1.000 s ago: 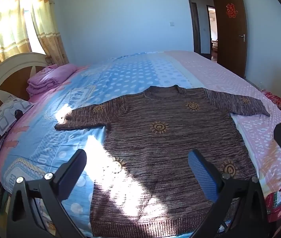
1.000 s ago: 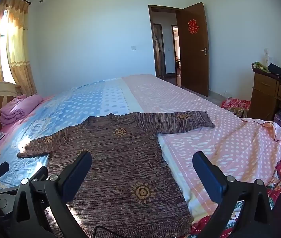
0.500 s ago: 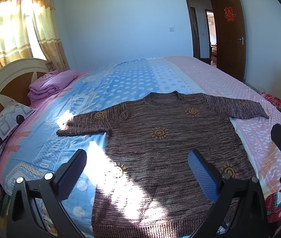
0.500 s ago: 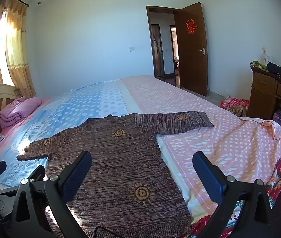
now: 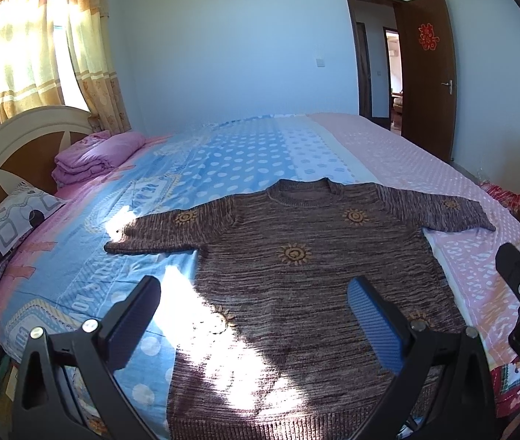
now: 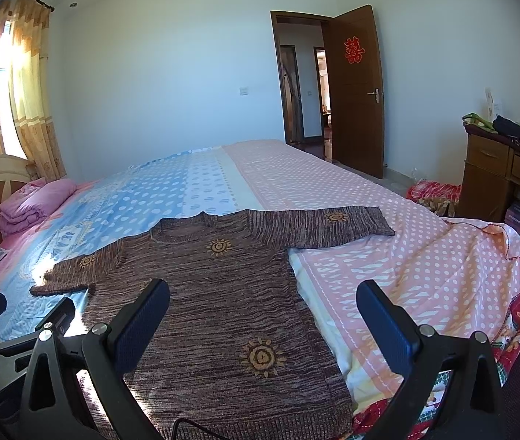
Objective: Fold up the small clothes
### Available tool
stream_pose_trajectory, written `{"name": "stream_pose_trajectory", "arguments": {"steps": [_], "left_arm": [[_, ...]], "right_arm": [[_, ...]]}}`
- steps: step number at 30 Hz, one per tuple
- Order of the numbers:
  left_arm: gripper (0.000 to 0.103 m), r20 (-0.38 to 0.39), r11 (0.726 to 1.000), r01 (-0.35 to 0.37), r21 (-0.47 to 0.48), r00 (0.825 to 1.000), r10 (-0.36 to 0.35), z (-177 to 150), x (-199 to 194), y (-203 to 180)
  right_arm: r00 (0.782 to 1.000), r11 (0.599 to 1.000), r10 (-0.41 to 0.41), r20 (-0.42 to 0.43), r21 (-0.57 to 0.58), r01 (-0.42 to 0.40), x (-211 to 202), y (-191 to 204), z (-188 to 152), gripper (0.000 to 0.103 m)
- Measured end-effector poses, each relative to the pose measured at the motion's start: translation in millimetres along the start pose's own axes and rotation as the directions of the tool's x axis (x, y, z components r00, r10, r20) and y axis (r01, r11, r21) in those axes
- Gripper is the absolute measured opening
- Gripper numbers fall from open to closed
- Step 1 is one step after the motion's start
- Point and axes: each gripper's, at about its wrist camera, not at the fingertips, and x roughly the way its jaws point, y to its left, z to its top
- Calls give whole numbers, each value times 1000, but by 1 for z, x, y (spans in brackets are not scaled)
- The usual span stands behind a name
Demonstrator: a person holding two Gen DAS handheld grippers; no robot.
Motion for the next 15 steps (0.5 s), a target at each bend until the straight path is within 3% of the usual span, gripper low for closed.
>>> {"name": "stream_pose_trajectory", "arguments": {"steps": [15], "left_arm": [[103, -3, 1000, 4, -8, 1000, -4, 0, 0, 2]], "right_arm": [[1000, 1000, 1, -7, 1, -1, 1, -1, 1, 102]]}}
